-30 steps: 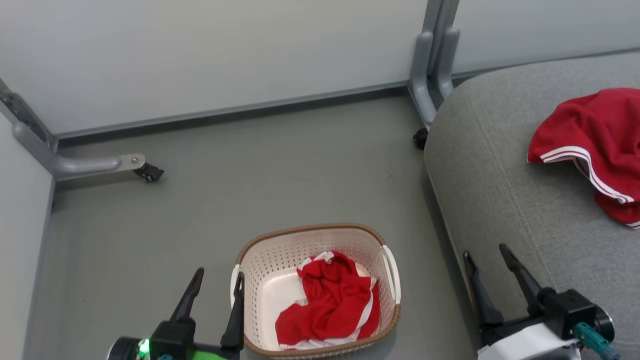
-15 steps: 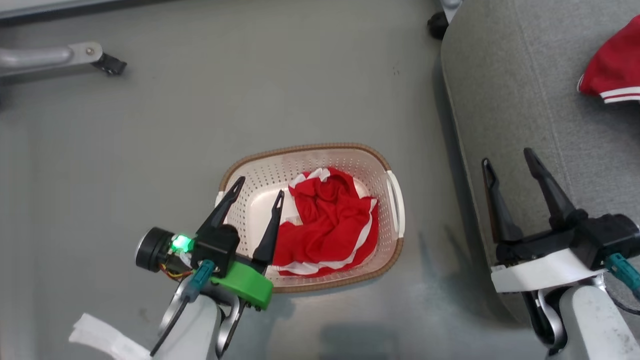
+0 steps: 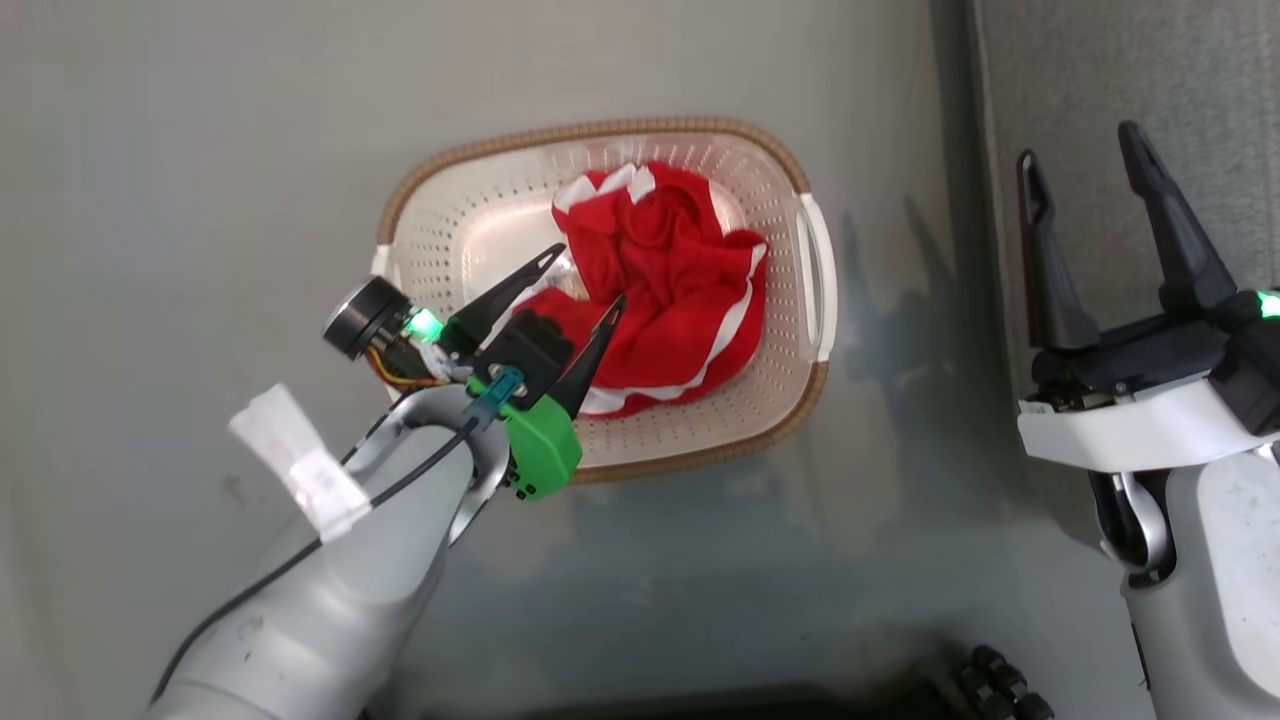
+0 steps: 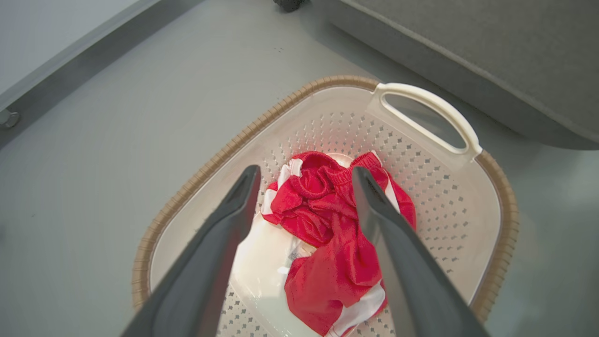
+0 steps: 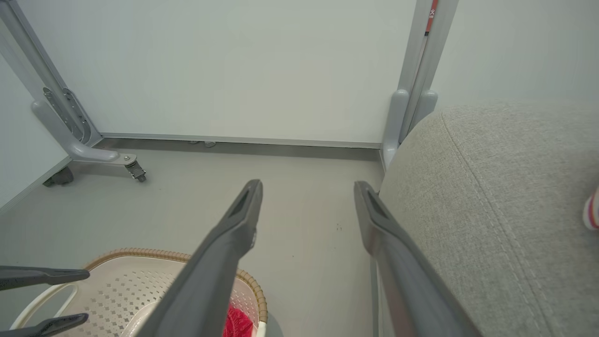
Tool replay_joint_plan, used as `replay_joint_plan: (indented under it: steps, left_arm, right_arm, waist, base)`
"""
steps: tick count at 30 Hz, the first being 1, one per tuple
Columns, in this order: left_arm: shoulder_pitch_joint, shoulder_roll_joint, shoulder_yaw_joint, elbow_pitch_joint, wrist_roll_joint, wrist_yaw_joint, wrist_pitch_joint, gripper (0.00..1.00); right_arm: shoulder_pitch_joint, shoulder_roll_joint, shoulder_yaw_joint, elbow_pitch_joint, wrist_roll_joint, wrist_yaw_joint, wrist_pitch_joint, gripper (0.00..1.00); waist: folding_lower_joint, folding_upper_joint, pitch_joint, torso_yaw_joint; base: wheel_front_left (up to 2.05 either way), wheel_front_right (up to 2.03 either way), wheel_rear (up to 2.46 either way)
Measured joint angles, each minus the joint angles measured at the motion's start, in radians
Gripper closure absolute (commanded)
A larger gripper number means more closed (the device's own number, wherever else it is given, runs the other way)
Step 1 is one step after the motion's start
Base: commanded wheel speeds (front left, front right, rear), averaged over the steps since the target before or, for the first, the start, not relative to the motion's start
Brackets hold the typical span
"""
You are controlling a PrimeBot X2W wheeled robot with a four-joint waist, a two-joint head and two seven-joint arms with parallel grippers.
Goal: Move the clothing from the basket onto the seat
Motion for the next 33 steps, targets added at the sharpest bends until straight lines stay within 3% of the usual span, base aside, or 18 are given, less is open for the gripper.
replay_joint_plan:
  steps: [7, 17, 33]
  left_arm:
    - [-0.175, -0.003, -0.266, 0.219, -0.101, 0.000, 0.000, 0.00]
    - [-0.331, -0.002, -0.493, 0.373, -0.227, 0.000, 0.000, 0.00]
    - [-0.460, -0.021, -0.563, 0.503, -0.294, 0.000, 0.062, 0.00]
  right_arm:
    - [-0.066, -0.011, 0.015, -0.037, -0.005, 0.000, 0.000, 0.00]
    - [-0.093, 0.021, 0.054, -0.080, -0.003, 0.000, 0.000, 0.00]
    - [-0.120, 0.003, 0.108, -0.196, 0.003, 0.000, 0.000, 0.00]
  waist:
    - [0.0000, 0.0000, 0.130, -0.018]
    - [-0.0001, 0.0000, 0.247, -0.069]
    - [-0.0001, 0.0000, 0.406, -0.107]
  base:
    - [0.00, 0.00, 0.00]
    - [0.00, 0.00, 0.00]
    - [0.00, 0.00, 0.00]
